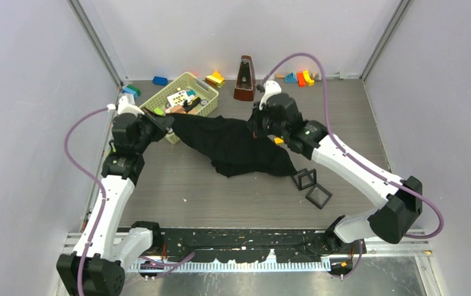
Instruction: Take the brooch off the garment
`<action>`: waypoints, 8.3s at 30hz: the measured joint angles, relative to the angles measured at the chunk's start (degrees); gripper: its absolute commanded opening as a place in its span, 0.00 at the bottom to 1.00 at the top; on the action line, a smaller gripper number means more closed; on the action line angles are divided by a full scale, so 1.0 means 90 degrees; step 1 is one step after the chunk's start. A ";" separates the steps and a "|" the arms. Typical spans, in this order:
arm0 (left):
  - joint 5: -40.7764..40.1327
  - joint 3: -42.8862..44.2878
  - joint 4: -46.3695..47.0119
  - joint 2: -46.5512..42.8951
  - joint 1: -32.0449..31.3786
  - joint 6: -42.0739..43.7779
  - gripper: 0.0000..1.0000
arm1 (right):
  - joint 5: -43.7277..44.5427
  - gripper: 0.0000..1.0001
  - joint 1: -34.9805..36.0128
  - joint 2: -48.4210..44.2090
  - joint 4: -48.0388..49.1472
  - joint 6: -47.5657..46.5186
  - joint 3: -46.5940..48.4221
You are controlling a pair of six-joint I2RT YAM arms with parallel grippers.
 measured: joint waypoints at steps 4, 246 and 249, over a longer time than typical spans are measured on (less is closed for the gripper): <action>-0.0058 0.1105 -0.0942 -0.0112 0.0002 0.0274 0.00 | 0.0012 0.27 0.0000 0.0000 -0.0797 -0.0010 0.1260; -0.4114 -0.1015 -0.4299 -0.0075 -0.0498 -0.1107 0.09 | 0.0423 0.01 -0.1472 0.2334 0.0243 0.1294 -0.1185; -0.4116 -0.0818 -0.4243 0.0294 -0.0498 -0.0874 0.09 | 0.0418 0.00 -0.1241 0.1656 0.0010 0.1443 -0.1846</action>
